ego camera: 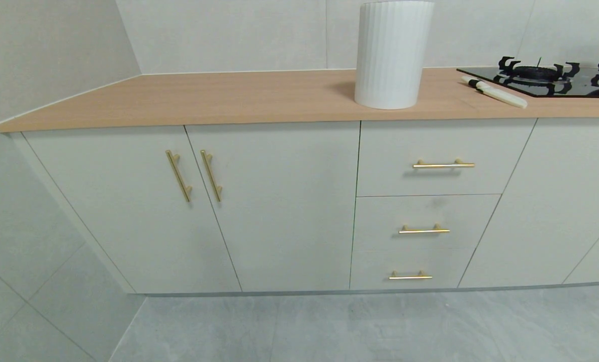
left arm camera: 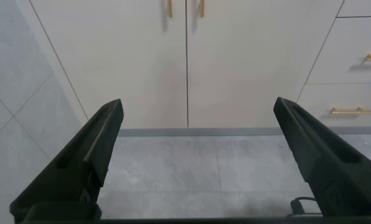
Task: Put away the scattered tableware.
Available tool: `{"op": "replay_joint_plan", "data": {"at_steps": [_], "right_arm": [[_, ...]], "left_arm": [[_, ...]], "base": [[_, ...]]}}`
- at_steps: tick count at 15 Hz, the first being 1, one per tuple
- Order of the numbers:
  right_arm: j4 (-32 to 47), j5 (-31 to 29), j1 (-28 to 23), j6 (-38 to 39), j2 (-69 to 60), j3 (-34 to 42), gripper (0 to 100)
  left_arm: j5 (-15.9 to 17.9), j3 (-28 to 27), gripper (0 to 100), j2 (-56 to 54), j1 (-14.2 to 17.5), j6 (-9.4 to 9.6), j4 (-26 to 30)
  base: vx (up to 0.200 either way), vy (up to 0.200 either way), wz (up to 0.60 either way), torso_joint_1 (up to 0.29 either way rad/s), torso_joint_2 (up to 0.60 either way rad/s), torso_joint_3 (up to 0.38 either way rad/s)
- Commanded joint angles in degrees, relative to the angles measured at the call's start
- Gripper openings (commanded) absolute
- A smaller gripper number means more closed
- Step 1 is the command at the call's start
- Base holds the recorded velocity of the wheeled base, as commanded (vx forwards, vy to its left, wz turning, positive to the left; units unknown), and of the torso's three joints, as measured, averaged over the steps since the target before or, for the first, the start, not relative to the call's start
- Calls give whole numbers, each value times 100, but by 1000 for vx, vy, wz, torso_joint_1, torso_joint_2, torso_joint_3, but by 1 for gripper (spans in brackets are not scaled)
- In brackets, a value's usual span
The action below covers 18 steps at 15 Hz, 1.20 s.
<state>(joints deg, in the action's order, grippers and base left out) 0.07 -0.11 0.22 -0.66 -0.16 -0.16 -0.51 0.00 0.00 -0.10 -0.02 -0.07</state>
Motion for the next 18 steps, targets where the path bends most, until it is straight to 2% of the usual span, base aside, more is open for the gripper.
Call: {"op": "replay_joint_plan", "data": {"at_steps": [1,11,18], "right_arm": [[19,90,4,22,16,16,100],[19,81,-4,13,16,16,100],[19,81,4,22,16,16,100]], "left_arm": [[-2,0,100,0,1,29,-1],[-2,0,100,0,1,2,-1],[-2,0,100,0,1,-6,-1]], "base": [[0,0,0,0,0,0],[0,0,0,0,0,0],[200,0,0,4,2,2]]}}
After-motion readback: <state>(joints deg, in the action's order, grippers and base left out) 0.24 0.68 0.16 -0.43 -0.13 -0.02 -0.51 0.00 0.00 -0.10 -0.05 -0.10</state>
